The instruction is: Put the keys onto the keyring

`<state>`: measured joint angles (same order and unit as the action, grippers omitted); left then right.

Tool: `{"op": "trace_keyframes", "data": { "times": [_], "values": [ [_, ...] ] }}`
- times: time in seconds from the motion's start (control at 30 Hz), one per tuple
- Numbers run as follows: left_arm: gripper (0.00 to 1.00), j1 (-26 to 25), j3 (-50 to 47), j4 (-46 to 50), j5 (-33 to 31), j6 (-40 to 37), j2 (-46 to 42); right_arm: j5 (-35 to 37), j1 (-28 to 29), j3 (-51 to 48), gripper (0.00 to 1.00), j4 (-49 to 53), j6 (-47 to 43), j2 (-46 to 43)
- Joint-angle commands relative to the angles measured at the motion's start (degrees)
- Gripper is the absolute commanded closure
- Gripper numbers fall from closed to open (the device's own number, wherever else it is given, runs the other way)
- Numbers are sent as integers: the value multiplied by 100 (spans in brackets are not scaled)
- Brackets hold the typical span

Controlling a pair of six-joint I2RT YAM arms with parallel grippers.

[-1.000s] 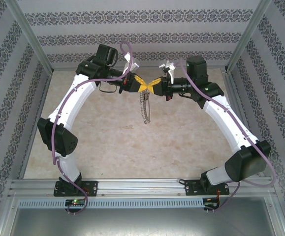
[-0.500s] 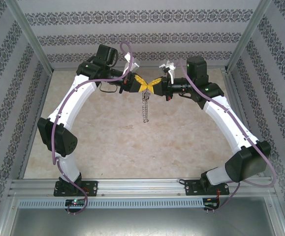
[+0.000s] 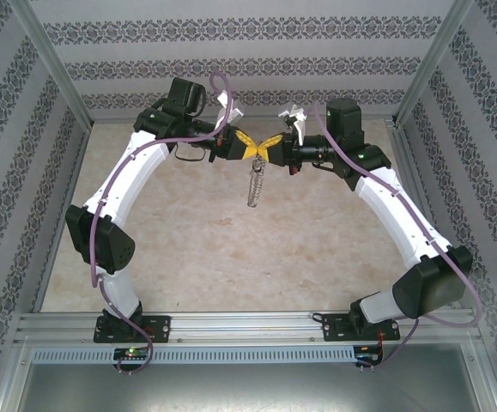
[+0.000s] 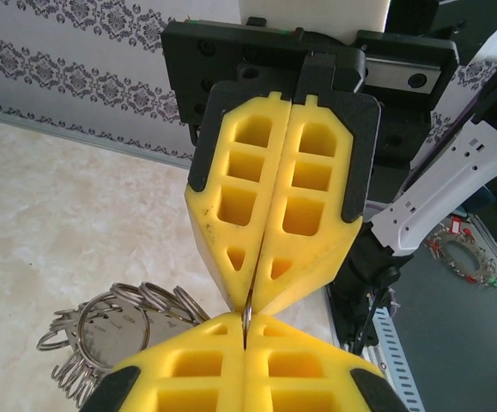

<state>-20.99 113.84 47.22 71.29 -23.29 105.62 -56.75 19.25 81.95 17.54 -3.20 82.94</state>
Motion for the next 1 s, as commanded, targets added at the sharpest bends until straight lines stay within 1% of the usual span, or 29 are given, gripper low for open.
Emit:
{"op": "trace_keyframes", "data": {
  "times": [0.0, 0.13, 0.17, 0.23, 0.27, 0.3, 0.37, 0.47, 0.57, 0.7, 0.9, 0.97],
  "values": [
    [100, -122, -95, -297, -184, 43, -69, -363, 98, 4, 100, -341, 24, -234],
    [100, -126, -149, -367, -136, 9, -108, -271, 76, 14, 100, -364, 89, -246],
    [100, -127, -183, -418, -133, 13, -131, -265, 71, 20, 96, -381, 124, -243],
    [100, -128, -296, -590, -146, 59, -194, -238, 62, 31, 83, -390, 182, -263],
    [100, -125, -356, -671, -143, 78, -223, -226, 46, 31, 75, -391, 200, -274],
    [100, -129, -389, -721, -139, 91, -246, -210, 31, 32, 70, -396, 223, -305],
    [100, -124, -396, -765, -117, 106, -253, -170, -9, 19, 62, -404, 257, -378],
    [100, -128, -398, -798, -99, 122, -262, -115, -106, -42, 55, -457, 364, -515],
    [100, -129, -427, -867, -113, 158, -292, -11, -200, -132, 51, -532, 475, -667],
    [100, -120, -532, -1044, -149, 246, -368, 220, -361, -310, 49, -694, 705, -910],
    [100, -65, -723, -1421, -160, 457, -478, 979, -548, -778, 48, -1118, 1219, -1269],
    [100, -27, -858, -1675, -145, 621, -546, 1118, -607, -1016, 48, -1338, 1390, -1408]
  ]
}}
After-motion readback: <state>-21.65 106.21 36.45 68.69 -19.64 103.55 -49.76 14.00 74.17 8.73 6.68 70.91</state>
